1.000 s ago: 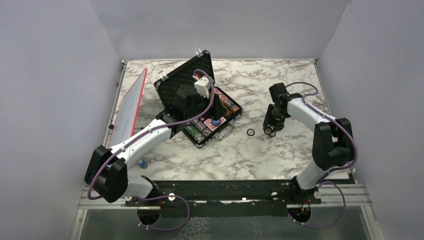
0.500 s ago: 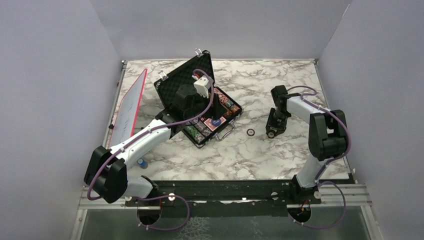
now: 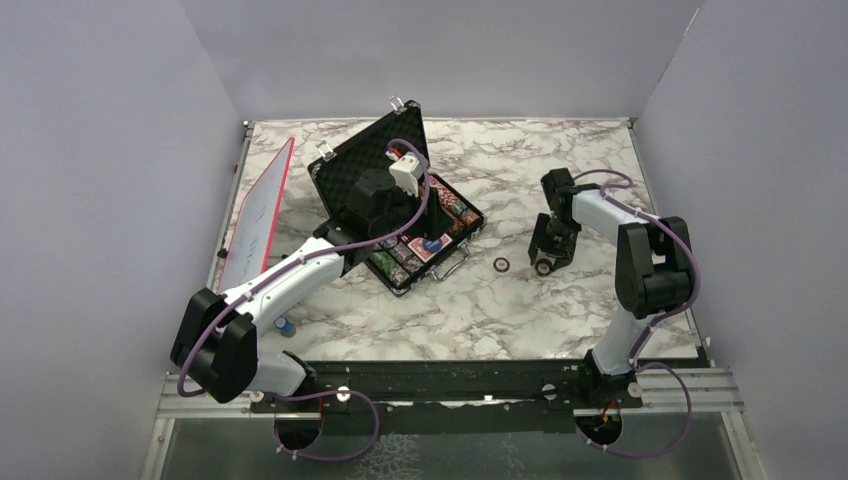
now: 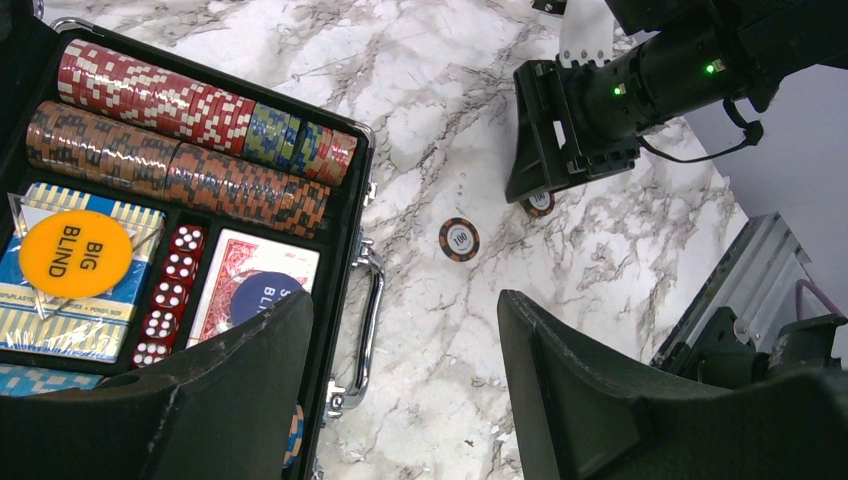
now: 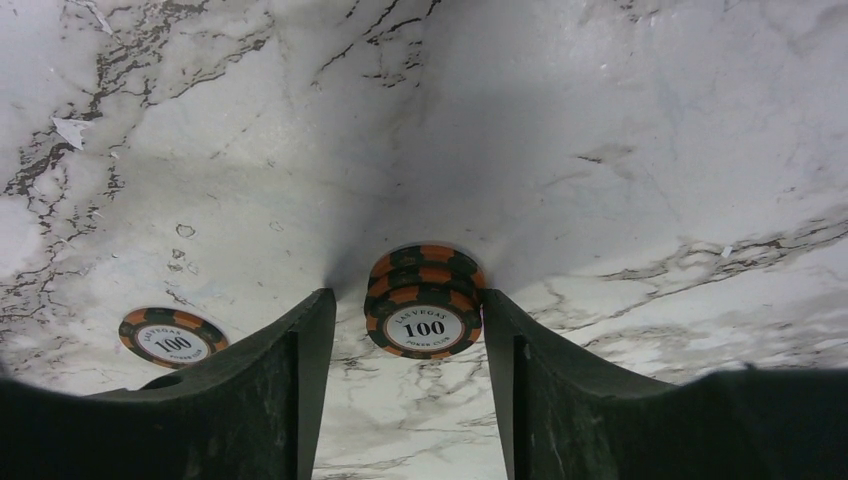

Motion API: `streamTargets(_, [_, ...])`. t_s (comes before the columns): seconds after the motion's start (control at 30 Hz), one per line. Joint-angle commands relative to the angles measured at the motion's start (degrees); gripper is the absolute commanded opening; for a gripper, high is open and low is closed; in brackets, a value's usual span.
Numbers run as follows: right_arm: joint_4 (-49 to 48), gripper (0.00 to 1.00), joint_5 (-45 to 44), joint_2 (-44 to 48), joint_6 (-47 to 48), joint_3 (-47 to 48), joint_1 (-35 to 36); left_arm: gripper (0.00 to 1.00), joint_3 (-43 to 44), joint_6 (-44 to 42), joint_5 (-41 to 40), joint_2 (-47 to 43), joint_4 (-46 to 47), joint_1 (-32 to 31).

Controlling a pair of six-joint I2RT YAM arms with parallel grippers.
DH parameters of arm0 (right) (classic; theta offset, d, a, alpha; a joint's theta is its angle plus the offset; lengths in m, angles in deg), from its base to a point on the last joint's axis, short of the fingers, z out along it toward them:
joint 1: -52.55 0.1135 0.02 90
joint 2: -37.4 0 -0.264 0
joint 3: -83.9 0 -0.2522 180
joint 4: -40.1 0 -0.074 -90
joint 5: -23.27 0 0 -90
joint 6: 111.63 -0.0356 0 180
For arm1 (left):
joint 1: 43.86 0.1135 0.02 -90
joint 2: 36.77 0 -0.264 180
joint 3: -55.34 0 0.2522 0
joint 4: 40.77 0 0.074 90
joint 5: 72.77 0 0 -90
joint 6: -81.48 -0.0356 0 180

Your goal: Pack up texas hold em set

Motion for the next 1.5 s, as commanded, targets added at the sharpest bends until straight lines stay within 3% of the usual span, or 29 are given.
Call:
streamTargets(0.0, [0.59, 0.61, -1.81, -0.99, 0.8, 1.95, -1.0, 0.71, 2.37, -0.27, -0.81, 0.84, 1.37, 0.13])
streamTargets(0.3, [-0.23, 0.64, -1.69, -1.99, 0.72, 2.91, -2.56, 0.71, 2.42, -0.16, -0.95, 0.64, 1.01, 0.13])
streamTargets(0.53, [-2.99, 0.47, 4.4, -3.6, 1.02, -0.11, -3.96, 0.71, 2.59, -0.29, -0.56, 0.62, 0.94, 0.13])
streamTargets(0.73, [-2.62, 0.39, 7.75, -2.12, -0.58, -4.43, -3.96, 0.7, 2.37, 0.99, -0.02, 1.16, 0.81, -0.56])
streamTargets(0.97, [-0.63, 0.37, 8.38, 1.01, -4.08, -9.41, -3.96, 0.7, 1.35, 2.47, -1.86, 3.91, 0.96, -4.85])
streamTargets(1.47, [-4.3, 0.33, 20.12, 10.42, -11.49, -23.01, -3.72, 0.7, 2.12, 6.07, -3.95, 16.66, 1.47, -18.16])
